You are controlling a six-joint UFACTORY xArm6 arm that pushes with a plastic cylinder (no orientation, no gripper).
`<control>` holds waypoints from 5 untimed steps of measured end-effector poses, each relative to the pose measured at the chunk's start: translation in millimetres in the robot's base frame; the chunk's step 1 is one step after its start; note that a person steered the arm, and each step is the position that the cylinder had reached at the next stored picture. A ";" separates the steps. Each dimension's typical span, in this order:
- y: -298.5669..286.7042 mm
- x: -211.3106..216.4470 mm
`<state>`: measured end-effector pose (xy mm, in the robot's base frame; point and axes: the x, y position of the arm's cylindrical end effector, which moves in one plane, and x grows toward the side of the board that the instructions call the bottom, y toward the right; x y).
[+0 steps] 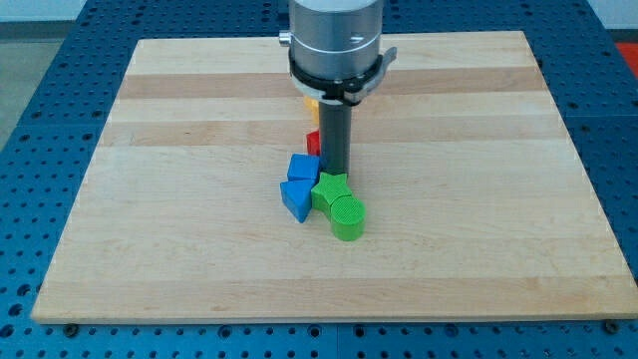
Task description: Push the red star into yellow heart
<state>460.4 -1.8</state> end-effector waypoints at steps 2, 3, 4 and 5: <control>-1.8 -35.2; -0.8 -46.3; 2.4 -55.1; 5.8 -58.3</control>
<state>402.1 4.1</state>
